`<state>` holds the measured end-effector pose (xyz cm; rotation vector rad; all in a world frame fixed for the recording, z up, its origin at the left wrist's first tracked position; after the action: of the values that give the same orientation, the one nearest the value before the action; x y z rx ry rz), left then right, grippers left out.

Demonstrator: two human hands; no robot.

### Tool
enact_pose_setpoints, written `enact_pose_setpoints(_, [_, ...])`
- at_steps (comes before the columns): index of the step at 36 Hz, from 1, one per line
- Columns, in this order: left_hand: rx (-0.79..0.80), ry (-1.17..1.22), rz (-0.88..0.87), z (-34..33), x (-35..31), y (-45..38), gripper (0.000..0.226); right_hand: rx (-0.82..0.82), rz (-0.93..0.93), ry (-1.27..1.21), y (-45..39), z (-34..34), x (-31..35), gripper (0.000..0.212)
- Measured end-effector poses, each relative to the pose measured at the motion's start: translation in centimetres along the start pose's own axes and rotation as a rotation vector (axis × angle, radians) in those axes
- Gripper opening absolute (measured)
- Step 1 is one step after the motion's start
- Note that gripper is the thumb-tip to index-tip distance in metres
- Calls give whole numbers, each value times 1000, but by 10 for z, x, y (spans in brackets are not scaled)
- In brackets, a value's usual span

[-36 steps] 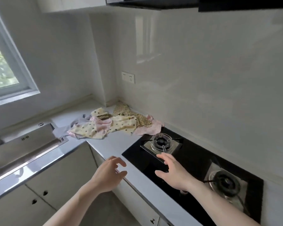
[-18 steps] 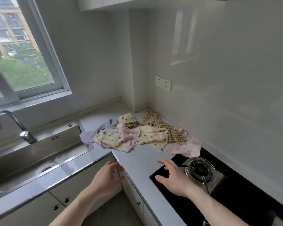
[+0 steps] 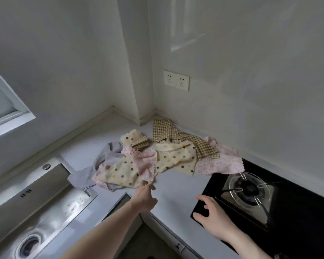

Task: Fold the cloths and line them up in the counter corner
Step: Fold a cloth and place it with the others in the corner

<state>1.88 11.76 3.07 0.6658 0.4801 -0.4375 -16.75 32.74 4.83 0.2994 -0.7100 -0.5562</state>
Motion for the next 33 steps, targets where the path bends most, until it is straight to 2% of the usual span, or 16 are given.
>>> enact_pose_setpoints(8, [171, -225, -48, 26, 28, -76, 60, -111, -164, -142, -18, -23, 48, 58])
enact_pose_setpoints(12, [258, -292, -75, 27, 43, -97, 58, -177, -208, -173, -10, -31, 64, 57])
enact_pose_setpoints(15, [267, -287, -107, 29, 47, -104, 64, -214, -248, -186, 0, -36, 71, 56])
enact_pose_setpoints(17, [216, -202, -154, 31, 48, -110, 63, -252, -262, -192, 6, -38, 74, 54])
enact_pose_setpoints(20, [52, -9, -280, 39, 48, -117, 60, -327, -275, -225, 15, -37, 76, 47])
enact_pose_setpoints(23, [-133, 253, -500, 61, 31, -105, 52, -413, -278, -277, 19, -32, 83, 39])
enact_pose_setpoints(26, [-218, 417, -721, 98, 4, -80, 46, -455, -269, -319, 14, -26, 97, 36])
enact_pose_setpoints(28, [-243, 469, -793, 122, -11, -63, 38, -446, -255, -340, 8, -21, 109, 35])
enact_pose_setpoints(33, [-182, 663, -779, 170, -45, -19, 14, -497, -182, -307, -9, -5, 139, 39])
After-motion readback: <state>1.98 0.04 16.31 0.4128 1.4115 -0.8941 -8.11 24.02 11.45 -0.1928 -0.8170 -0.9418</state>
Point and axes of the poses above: each hand's wrist, its own y-axis away from the middle knuckle, its own z-axis out of the back of the hand, x = y × z, the point moved 1 cm from there along -y, towards the middle knuckle, and after that the axes turned 15 degrees about y, right-handed, at the moved point
